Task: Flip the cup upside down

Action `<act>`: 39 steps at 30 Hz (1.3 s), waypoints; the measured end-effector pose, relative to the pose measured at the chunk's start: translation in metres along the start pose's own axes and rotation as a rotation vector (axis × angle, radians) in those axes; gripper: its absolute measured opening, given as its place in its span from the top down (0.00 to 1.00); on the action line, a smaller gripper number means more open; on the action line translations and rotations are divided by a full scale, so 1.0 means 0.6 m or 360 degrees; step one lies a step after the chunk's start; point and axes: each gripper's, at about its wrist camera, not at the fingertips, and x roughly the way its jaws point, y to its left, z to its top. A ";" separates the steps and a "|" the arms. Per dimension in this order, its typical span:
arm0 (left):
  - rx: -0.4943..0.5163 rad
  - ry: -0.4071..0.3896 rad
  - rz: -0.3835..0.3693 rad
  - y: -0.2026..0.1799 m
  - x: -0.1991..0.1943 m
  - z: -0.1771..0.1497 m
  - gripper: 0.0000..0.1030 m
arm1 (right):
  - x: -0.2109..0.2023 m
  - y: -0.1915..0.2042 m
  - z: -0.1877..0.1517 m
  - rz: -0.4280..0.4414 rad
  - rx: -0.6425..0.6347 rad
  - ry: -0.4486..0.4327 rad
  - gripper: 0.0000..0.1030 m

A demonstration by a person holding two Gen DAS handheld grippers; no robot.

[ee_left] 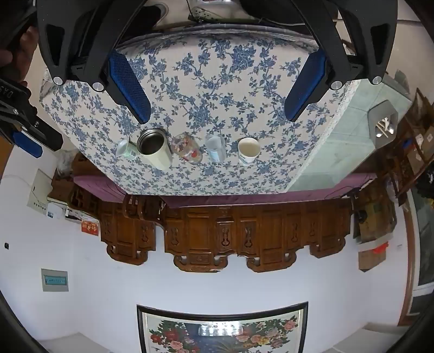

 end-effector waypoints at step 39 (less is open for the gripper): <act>-0.0019 -0.0048 -0.0014 0.004 -0.015 0.011 0.08 | 0.002 0.002 0.001 0.0000 0.0000 0.0002 0.03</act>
